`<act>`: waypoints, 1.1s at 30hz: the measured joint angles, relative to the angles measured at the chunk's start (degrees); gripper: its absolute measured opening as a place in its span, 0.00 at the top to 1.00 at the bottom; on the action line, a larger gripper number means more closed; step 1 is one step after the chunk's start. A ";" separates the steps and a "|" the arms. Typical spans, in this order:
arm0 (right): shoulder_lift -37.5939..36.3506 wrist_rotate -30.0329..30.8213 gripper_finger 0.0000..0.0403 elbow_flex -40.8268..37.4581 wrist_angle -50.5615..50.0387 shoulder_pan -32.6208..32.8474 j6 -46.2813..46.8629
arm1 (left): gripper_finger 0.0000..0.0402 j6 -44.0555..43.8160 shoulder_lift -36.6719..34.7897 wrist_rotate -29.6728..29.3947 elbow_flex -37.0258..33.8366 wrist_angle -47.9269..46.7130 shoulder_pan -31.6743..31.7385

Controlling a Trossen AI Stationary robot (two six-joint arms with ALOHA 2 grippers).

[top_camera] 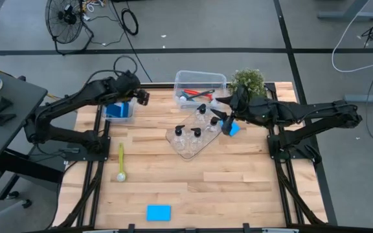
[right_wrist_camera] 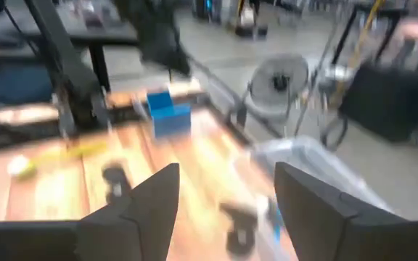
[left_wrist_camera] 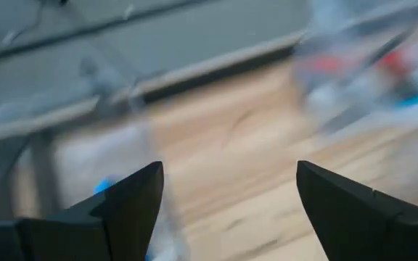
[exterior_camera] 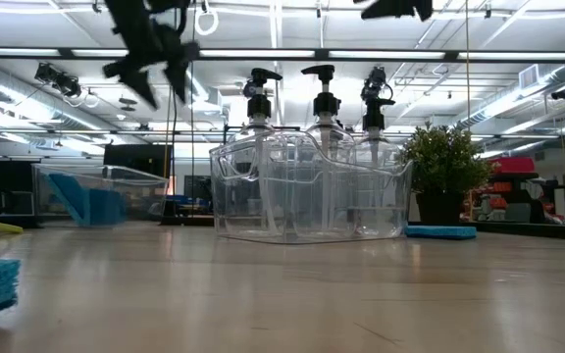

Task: Pick & Place Kitchen Sink Supplies
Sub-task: Put the blue sponge wipe into the left transparent bin

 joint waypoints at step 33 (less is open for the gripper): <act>-1.52 -5.03 0.44 -17.15 -25.78 6.99 35.27 | 0.22 3.99 0.28 9.72 5.06 20.83 -10.46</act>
